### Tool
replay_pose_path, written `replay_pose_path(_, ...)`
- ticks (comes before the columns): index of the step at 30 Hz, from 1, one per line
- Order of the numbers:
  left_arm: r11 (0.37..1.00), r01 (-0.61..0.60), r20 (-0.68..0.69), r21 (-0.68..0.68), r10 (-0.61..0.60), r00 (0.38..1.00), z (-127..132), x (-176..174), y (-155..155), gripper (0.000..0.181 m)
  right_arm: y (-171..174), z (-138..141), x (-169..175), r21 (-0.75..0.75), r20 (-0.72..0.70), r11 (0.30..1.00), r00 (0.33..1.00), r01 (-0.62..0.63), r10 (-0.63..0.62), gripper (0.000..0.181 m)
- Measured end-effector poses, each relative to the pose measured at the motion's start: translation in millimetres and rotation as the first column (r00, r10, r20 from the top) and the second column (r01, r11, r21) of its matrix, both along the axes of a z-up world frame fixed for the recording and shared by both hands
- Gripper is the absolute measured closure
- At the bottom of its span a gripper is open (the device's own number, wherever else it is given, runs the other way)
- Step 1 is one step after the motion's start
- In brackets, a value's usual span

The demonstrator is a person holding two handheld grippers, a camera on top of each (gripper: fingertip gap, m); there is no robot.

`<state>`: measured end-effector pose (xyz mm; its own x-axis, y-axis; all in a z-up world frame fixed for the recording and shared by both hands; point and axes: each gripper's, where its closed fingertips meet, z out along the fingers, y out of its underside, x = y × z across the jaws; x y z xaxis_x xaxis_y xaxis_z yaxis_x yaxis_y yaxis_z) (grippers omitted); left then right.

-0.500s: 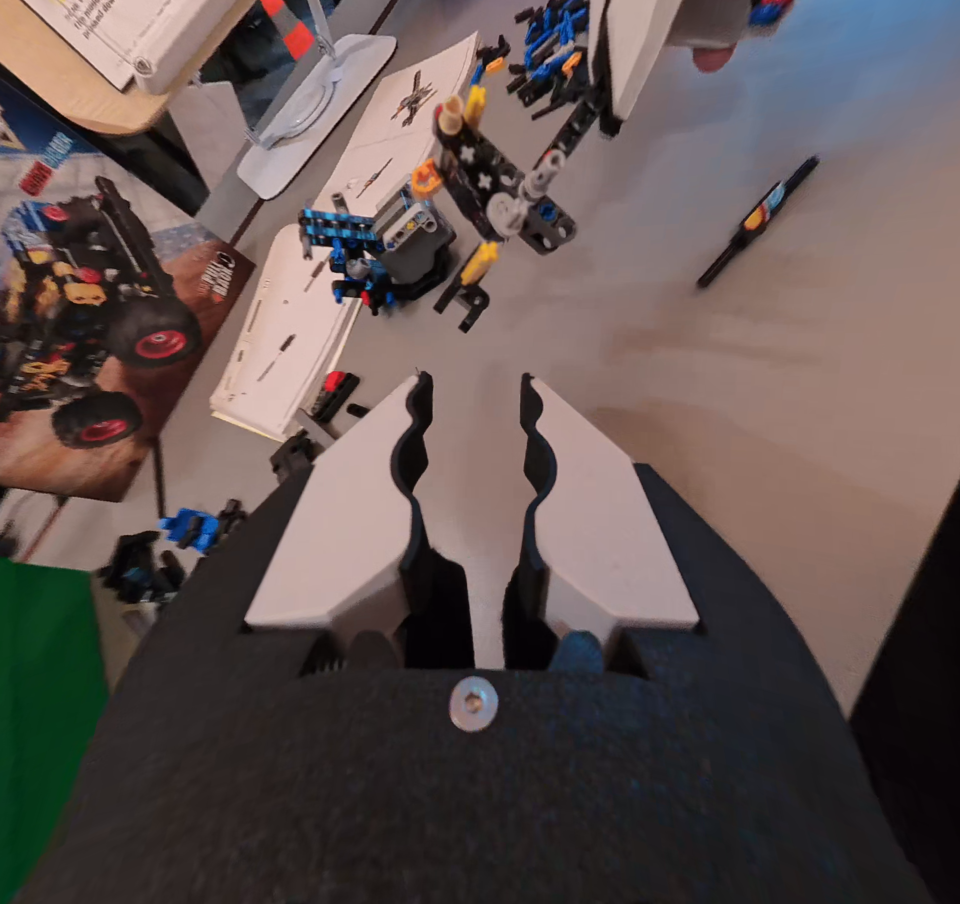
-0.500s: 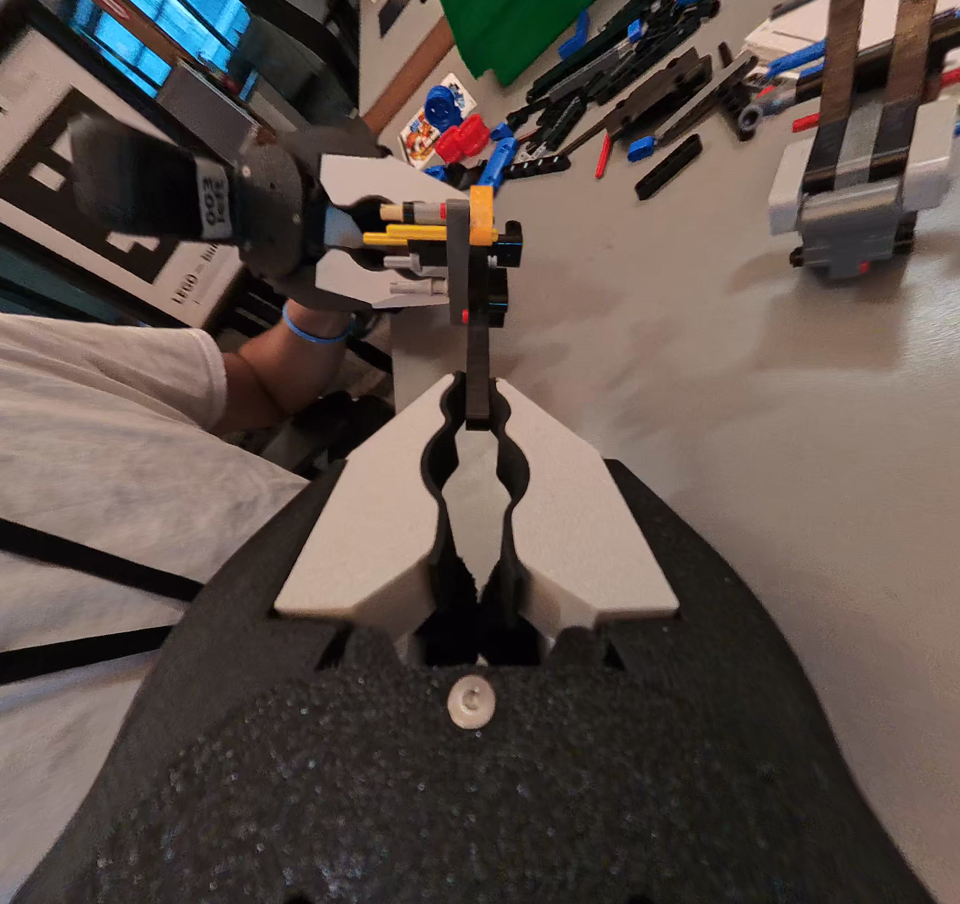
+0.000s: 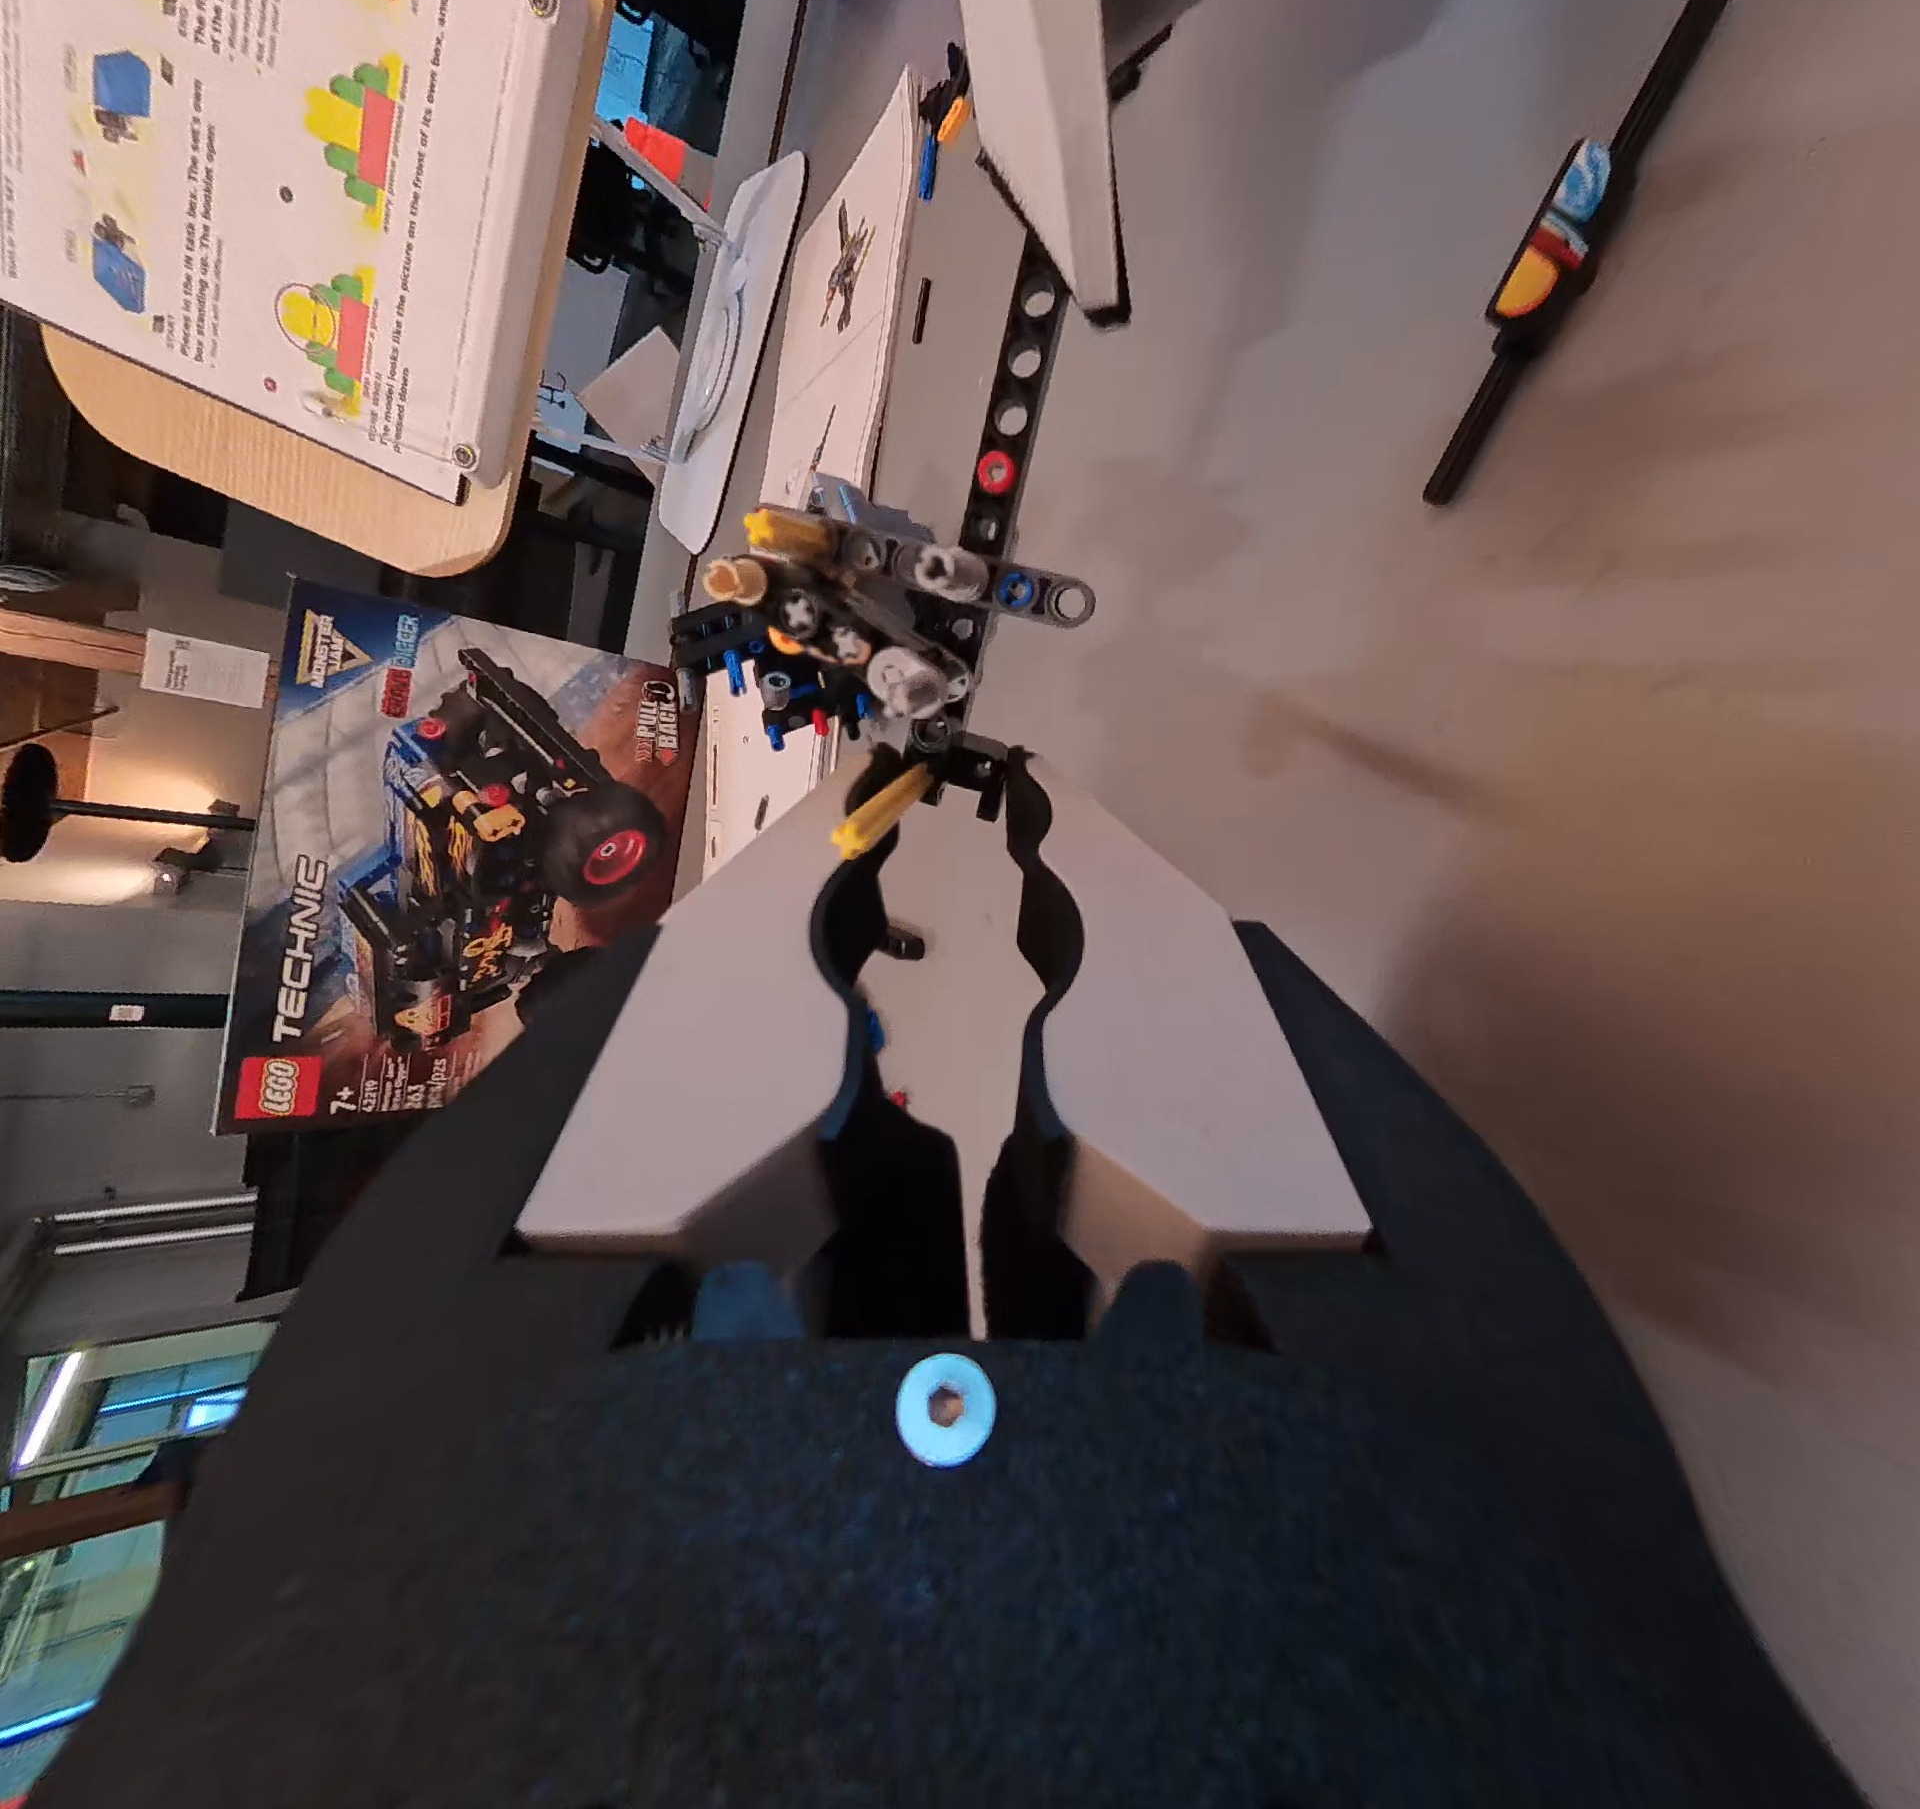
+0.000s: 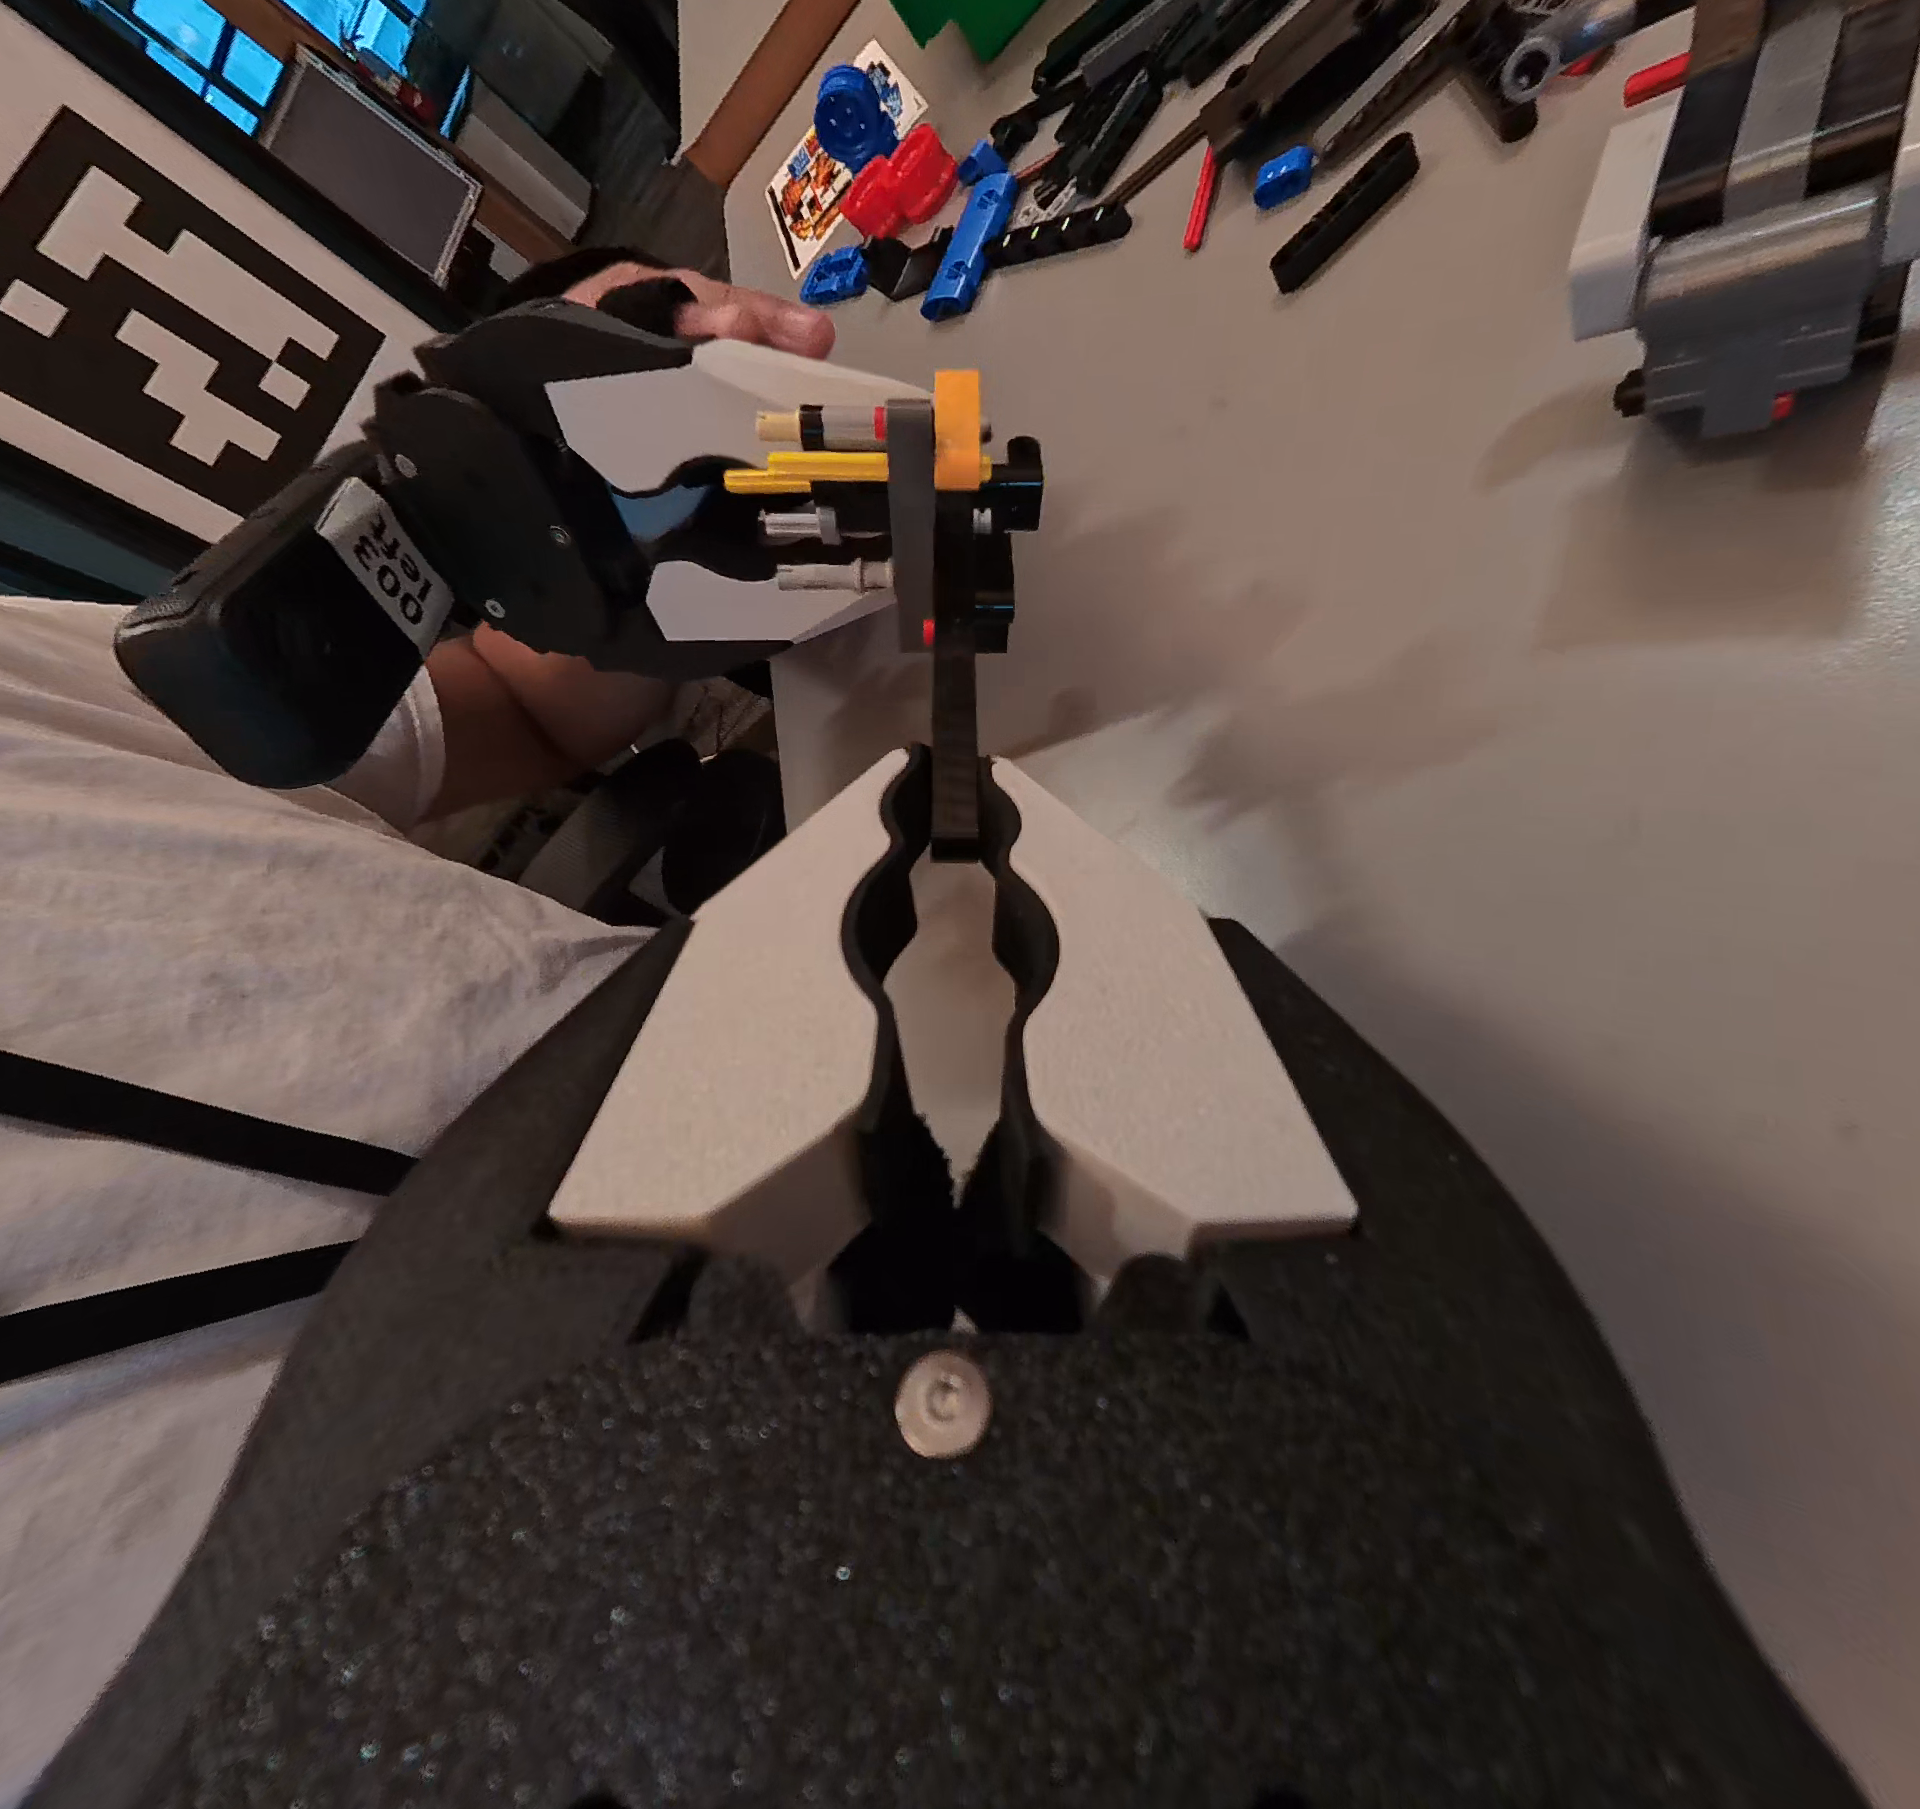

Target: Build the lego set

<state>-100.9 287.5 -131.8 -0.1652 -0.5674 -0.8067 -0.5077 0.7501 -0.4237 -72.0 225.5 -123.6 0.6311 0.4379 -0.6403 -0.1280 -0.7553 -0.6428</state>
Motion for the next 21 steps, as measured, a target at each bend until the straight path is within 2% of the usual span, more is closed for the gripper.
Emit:
replay_pose_path(6,0.998,-0.011,0.088,-0.065,0.017,0.996,0.0,8.0,-5.9,0.168,-1.6,10.4,7.9,0.066,-0.020,0.998,1.000,0.022,-0.020,0.173)
replay_pose_path(11,0.963,-0.010,0.181,-0.268,0.061,0.981,3.3,17.6,-9.5,0.168,1.7,31.1,14.1,0.203,-0.114,0.978,0.993,0.055,-0.032,0.169)
replay_pose_path(13,0.951,-0.016,0.209,-0.309,0.084,0.974,10.0,18.5,-5.9,0.168,1.4,40.0,14.4,0.259,-0.150,0.964,0.989,0.053,-0.015,0.164)
replay_pose_path(17,0.887,0.026,0.230,-0.461,0.091,0.969,15.2,17.5,-2.7,0.168,-3.0,69.1,20.9,0.441,-0.230,0.894,0.973,0.080,0.026,0.154)
replay_pose_path(19,0.854,0.069,0.269,-0.516,0.085,0.959,23.2,14.9,-1.1,0.168,-1.2,78.2,29.7,0.513,-0.246,0.848,0.969,0.135,-0.005,0.140)
replay_pose_path(21,0.795,0.149,0.308,-0.588,0.050,0.950,30.7,12.7,-5.8,0.168,-1.5,83.4,37.2,0.574,-0.225,0.801,0.973,0.173,-0.049,0.138)
